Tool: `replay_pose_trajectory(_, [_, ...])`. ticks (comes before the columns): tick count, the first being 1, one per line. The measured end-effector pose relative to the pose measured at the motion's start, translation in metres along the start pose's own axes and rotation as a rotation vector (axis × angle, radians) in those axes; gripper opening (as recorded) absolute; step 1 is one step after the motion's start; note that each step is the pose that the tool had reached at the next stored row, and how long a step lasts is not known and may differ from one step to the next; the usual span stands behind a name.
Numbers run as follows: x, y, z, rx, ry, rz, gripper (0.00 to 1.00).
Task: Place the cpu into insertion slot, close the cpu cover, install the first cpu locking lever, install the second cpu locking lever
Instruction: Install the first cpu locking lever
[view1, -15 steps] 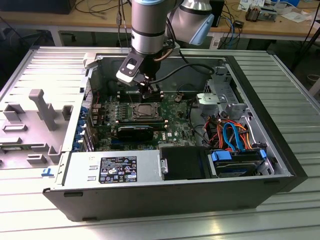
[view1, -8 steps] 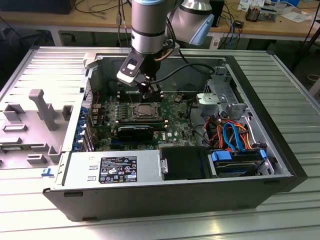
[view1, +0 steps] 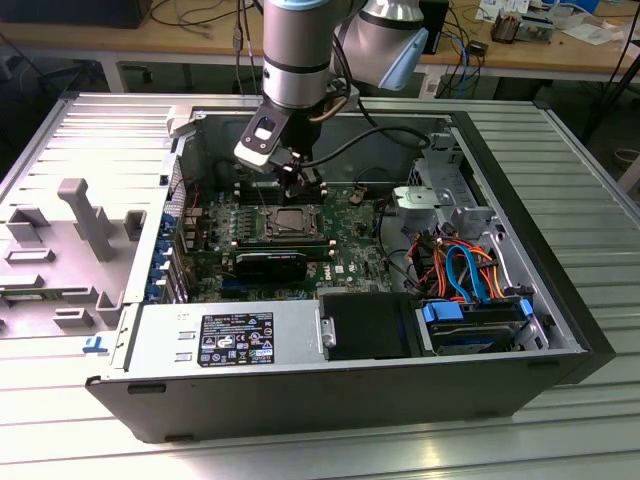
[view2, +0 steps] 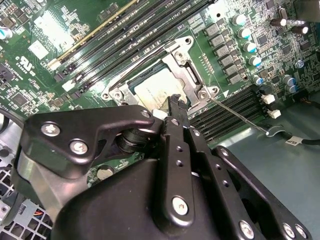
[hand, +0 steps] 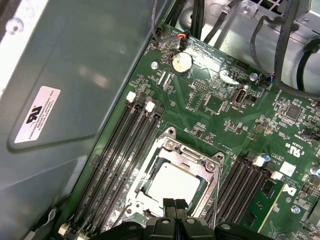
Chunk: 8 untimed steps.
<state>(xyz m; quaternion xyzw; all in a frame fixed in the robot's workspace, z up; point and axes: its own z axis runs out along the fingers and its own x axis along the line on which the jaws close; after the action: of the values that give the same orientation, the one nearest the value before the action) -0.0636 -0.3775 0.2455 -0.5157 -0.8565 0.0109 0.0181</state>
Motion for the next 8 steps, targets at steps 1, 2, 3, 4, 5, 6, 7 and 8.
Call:
replay_pose_trajectory(1, [0.0000,0.0000,0.0000,0.0000,-0.0001,-0.002,0.11])
replay_pose_trajectory(2, [0.0000,0.0000,0.0000,0.0001,-0.0002,-0.005,0.11])
replay_pose_trajectory(3, [0.0000,0.0000,0.0000,0.0001,-0.0003,-0.007,0.11])
replay_pose_trajectory(4, [0.0000,0.0000,0.0000,0.0001,-0.0003,-0.009,0.11])
replay_pose_trajectory(5, [0.0000,0.0000,0.0000,0.0002,-0.0004,-0.010,0.11])
replay_pose_trajectory(6, [0.0000,0.0000,0.0000,0.0002,-0.0004,-0.011,0.11])
replay_pose_trajectory(7, [0.0000,0.0000,0.0000,0.0003,-0.0005,-0.013,0.11])
replay_pose_trajectory(8, [0.0000,0.0000,0.0000,0.0003,-0.0005,-0.014,0.11])
